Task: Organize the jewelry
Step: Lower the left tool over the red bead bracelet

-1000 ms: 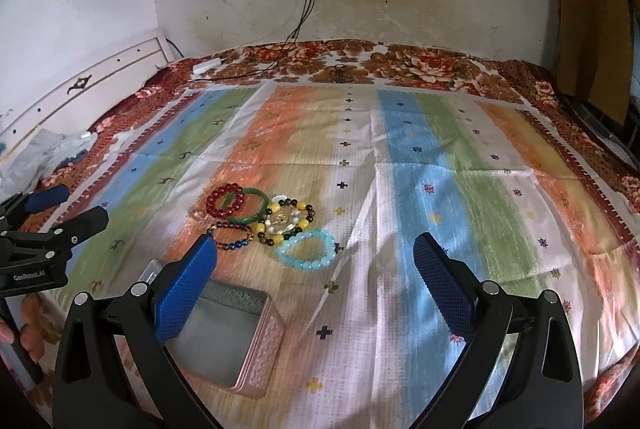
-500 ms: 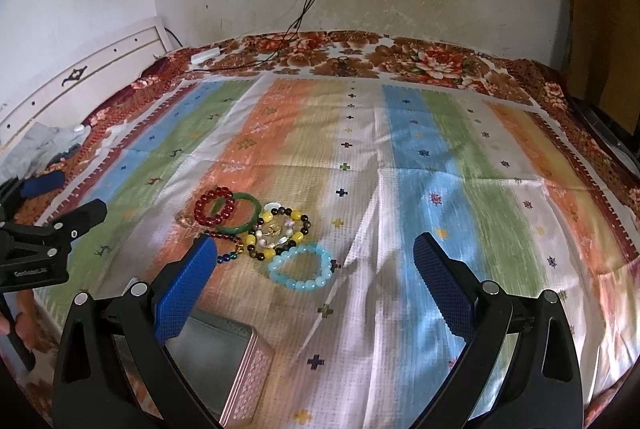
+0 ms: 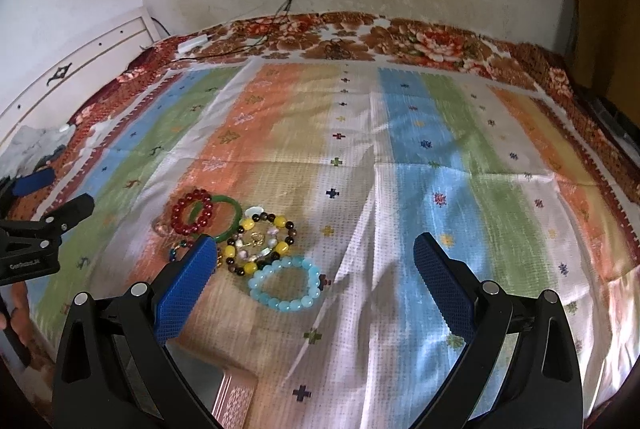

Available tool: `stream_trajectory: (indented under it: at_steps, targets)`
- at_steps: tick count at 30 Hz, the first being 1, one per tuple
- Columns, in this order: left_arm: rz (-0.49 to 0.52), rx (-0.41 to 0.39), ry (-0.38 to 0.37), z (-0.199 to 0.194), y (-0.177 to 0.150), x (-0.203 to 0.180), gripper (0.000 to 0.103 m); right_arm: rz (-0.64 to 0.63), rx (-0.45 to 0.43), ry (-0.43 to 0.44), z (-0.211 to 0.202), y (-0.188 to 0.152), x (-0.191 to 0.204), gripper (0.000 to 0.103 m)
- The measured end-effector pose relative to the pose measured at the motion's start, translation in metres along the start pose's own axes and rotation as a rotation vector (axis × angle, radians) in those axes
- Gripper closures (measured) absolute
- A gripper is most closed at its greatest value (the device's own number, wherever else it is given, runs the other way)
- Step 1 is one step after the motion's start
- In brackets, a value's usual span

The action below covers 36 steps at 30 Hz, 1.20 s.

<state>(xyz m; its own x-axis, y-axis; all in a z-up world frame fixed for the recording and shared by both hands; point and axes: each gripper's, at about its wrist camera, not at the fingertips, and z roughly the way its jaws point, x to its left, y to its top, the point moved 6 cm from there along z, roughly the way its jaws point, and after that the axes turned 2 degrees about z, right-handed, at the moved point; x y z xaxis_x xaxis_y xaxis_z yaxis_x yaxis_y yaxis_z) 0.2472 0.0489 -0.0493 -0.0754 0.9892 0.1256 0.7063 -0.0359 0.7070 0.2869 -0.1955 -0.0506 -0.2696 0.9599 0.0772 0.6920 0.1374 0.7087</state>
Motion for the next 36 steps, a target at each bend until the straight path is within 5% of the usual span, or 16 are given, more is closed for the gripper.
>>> stream_trajectory:
  at_steps: [12,17,25,29,36]
  targets:
    - [-0.027,0.094,-0.029,0.044,0.007,0.011,0.006,0.026,0.093,0.019,0.04,0.004,-0.004,0.003]
    - [-0.121,0.173,-0.083,0.067,0.003,0.02,0.006,0.032,0.151,0.006,0.057,0.003,-0.005,0.003]
    - [-0.098,0.232,-0.062,0.094,0.001,0.019,0.006,0.035,0.224,-0.029,0.082,0.0,-0.008,0.003]
    - [-0.213,0.303,-0.151,0.109,-0.006,0.027,0.006,0.043,0.254,-0.031,0.092,-0.001,-0.009,0.003]
    - [-0.194,0.343,-0.129,0.126,-0.014,0.026,0.012,0.048,0.296,-0.032,0.107,-0.002,-0.008,0.003]
